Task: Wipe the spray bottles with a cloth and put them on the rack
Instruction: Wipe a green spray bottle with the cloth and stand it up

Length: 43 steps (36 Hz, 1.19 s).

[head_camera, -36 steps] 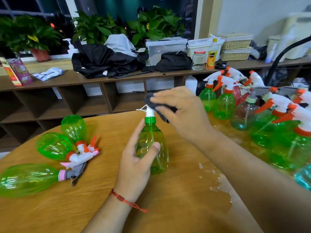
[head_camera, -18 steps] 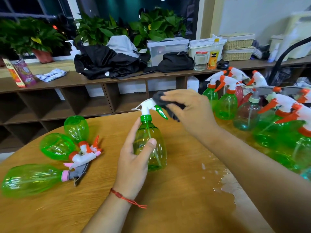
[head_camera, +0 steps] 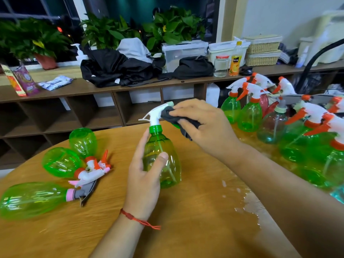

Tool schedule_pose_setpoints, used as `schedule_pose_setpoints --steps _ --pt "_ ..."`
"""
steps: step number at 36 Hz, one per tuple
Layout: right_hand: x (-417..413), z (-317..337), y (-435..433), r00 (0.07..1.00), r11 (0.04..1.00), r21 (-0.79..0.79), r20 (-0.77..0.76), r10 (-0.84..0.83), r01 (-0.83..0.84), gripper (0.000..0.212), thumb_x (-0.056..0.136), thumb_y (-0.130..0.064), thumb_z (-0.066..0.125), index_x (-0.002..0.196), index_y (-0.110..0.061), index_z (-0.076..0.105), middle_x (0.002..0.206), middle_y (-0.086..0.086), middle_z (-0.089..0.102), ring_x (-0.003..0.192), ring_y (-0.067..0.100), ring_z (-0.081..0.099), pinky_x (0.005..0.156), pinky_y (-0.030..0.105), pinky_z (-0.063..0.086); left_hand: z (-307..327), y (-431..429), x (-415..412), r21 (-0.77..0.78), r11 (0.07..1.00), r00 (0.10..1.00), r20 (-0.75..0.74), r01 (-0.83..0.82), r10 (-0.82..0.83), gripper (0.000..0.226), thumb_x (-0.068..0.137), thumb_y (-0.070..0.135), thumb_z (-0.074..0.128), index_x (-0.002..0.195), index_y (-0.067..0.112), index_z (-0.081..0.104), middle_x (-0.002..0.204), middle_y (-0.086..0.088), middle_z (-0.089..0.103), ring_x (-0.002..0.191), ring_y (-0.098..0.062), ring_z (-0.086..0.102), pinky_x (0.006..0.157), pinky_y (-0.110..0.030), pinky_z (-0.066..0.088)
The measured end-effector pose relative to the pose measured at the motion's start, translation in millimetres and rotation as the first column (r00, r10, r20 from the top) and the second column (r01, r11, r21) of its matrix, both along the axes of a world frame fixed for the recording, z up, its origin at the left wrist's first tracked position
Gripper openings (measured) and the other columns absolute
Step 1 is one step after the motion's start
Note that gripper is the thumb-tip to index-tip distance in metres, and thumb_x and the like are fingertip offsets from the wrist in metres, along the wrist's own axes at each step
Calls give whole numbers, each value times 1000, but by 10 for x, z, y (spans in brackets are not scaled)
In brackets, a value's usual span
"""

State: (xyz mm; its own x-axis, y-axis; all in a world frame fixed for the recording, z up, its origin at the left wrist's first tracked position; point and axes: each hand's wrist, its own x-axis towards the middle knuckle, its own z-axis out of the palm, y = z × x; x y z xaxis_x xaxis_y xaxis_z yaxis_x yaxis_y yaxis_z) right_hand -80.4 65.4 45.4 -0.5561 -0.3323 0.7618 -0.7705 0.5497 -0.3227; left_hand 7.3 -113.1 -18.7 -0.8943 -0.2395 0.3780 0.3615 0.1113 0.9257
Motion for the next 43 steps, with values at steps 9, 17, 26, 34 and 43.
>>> schedule_pose_setpoints --steps 9,17,26,34,43 --pt "43 166 4 1000 1000 -12 11 28 -28 25 92 -12 76 116 -17 82 117 -2 76 110 8 70 100 33 56 30 -53 1 -131 990 998 -31 -55 51 66 96 23 73 155 36 46 128 46 60 122 22 53 94 1 40" --pt "75 115 -163 991 984 113 8 136 -136 28 95 -13 76 121 -20 80 124 -4 75 116 10 66 104 34 53 -14 -105 -9 -143 987 997 -49 -68 62 69 94 39 79 155 40 49 151 26 54 140 9 48 106 -5 39" --pt "-27 124 -65 995 994 105 -95 24 -14 28 95 -6 70 116 -20 81 125 -6 73 108 23 66 98 37 53 13 -40 31 -153 985 995 -71 -75 65 66 95 14 76 154 31 51 135 46 57 130 22 48 99 2 37" --pt "39 190 111 985 932 -363 166 48 16 26 95 -3 72 118 -13 79 119 -5 73 113 0 66 99 19 52 -5 -9 41 -153 988 994 -110 -39 22 67 95 22 79 156 27 51 142 38 58 133 15 51 101 -2 38" --pt "223 -12 200 743 841 -541 570 351 18 32 96 1 71 107 -28 78 106 -7 81 105 13 75 87 25 54 -1 -40 55 -29 999 992 -120 38 -41 71 88 26 76 152 35 48 138 51 52 132 22 46 98 1 39"
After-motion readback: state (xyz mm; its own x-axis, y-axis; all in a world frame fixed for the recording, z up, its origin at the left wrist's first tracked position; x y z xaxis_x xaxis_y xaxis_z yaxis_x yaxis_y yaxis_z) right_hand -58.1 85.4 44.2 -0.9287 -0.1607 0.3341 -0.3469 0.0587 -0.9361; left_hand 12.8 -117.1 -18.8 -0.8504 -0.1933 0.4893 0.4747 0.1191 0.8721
